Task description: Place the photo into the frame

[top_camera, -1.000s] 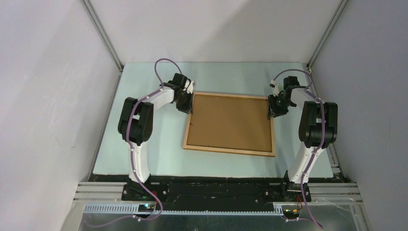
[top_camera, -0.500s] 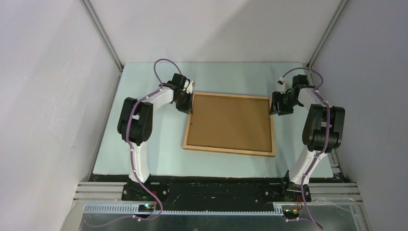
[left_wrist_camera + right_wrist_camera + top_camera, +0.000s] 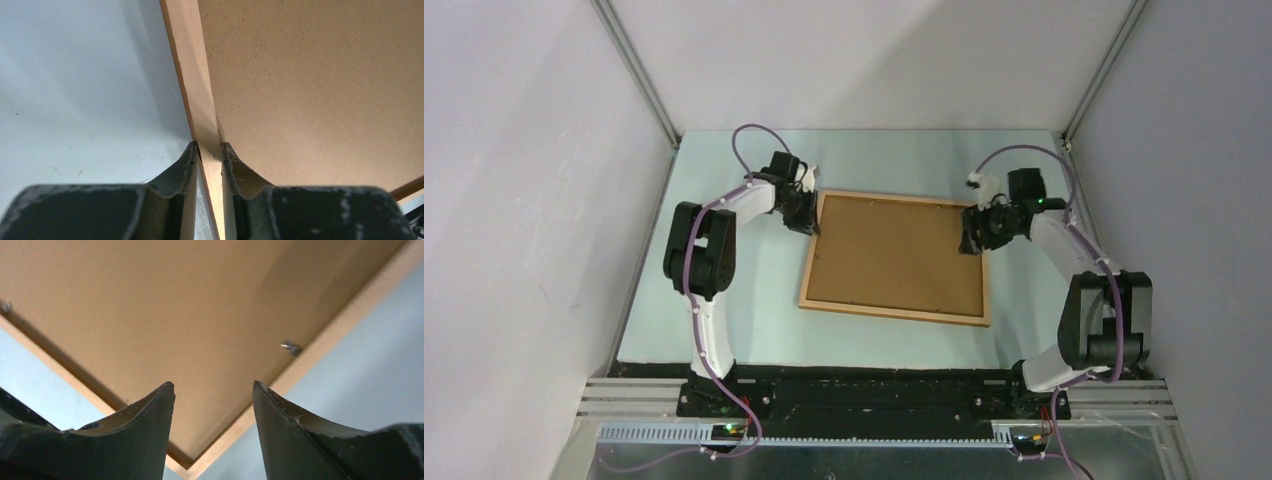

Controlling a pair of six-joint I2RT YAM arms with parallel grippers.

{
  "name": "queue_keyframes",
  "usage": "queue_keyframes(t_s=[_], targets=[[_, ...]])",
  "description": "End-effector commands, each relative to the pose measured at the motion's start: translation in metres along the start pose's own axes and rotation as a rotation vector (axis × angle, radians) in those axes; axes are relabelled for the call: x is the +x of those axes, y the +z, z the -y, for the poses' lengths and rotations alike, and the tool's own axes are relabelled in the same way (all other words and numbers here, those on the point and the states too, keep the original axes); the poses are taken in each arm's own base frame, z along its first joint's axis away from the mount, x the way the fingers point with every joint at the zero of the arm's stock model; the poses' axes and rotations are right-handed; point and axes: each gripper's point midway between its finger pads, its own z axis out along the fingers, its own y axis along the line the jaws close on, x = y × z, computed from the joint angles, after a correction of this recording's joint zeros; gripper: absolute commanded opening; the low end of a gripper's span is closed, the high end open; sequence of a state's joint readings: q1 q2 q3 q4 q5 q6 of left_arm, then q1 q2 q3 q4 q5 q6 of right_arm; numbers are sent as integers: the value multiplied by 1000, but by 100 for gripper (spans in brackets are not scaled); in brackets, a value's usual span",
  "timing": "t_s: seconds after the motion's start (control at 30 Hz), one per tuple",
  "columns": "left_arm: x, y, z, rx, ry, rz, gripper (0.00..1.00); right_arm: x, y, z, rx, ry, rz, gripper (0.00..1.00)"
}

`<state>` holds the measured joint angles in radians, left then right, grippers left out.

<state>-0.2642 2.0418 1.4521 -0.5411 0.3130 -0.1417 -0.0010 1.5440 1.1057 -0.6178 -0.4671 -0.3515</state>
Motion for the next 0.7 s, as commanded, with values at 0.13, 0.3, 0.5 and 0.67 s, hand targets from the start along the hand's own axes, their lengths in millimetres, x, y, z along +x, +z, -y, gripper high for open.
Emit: queue_keyframes(t_s=[0.13,0.3,0.5,0.67], targets=[[-6,-12,-2,49,8,23,29,16,9,-88,-39,-445,-14,63],[-5,-12,-3,55,18,20,46,39,22,-125,-79,-587,-89,63],[-7,-26,-12,44,20,47,61,67,33,-146,-59,-730,-158,62],[-10,-43,-26,18,8,82,72,83,33,-160,-80,-769,-174,62]])
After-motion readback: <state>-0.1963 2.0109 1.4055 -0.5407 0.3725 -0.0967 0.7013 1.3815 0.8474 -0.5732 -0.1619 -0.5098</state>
